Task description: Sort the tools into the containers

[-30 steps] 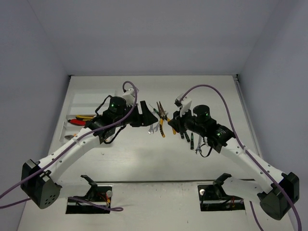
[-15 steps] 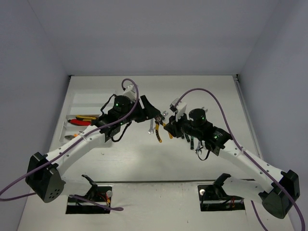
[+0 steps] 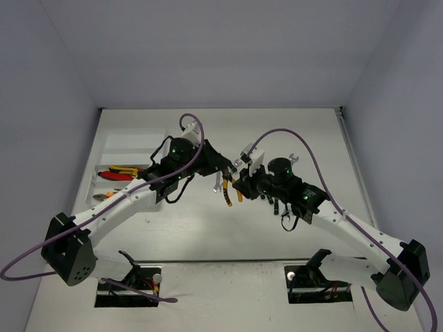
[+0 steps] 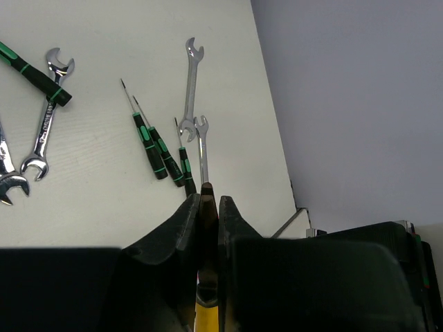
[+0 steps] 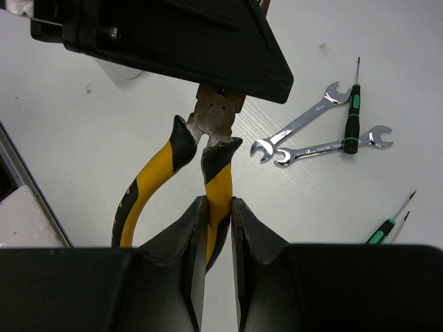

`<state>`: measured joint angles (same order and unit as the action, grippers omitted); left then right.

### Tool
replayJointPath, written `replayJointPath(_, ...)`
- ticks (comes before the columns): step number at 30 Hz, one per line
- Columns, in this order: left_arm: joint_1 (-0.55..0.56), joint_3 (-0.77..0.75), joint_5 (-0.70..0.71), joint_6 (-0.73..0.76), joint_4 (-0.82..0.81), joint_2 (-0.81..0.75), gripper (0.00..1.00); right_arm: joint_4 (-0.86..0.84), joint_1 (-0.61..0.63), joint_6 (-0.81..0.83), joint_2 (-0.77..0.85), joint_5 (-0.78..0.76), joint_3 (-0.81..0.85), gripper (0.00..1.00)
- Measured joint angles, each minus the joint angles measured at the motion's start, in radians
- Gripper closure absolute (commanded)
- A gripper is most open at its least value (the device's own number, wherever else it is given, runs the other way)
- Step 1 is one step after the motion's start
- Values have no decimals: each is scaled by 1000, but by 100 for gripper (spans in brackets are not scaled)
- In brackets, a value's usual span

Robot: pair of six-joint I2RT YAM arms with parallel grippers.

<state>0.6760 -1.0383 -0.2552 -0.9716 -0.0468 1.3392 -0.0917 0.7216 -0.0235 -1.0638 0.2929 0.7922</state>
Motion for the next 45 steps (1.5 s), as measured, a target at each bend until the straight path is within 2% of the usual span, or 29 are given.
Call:
replayJointPath(3,9,9,4,-2,-13,0,100,-2,0,-1,-8,0,-7,99)
replayJointPath(4,9,16,3,-8,-18,0,100,-3,0,-1,-9,0,-8,94)
replayJointPath(5,9,24,4,-11,-24,-1,100,-3,1,-1,-11,0,-9,85)
replayJointPath(7,9,43,14,-15,-38,-9,100,-2,1,-2,-17,0,-10,59)
replayJointPath(8,9,53,20,-11,-38,-17,100,-6,4,-1,-21,-1,-10,43)
replayJointPath(11,-1,86,37,-3,-5,-39,100,-32,6,-6,-22,-17,-10,17)
replayJointPath(13,-21,103,48,1,23,-53,100,-44,6,-4,-22,-33,-10,11)
replayJointPath(17,-152,153,44,13,80,-120,100,-48,6,-13,-10,-84,-10,8)
replayJointPath(26,-709,298,66,22,141,-364,100,-62,6,-29,120,-197,-61,10)
replayJointPath(32,-950,408,47,13,65,-346,100,-61,6,-53,212,-225,-123,10)
replayJointPath(37,-1041,446,21,16,-12,-193,100,-60,5,-58,276,-240,-152,10)
replayJointPath(45,-1043,447,-12,70,-141,-77,100,-61,6,-58,286,-249,-162,10)
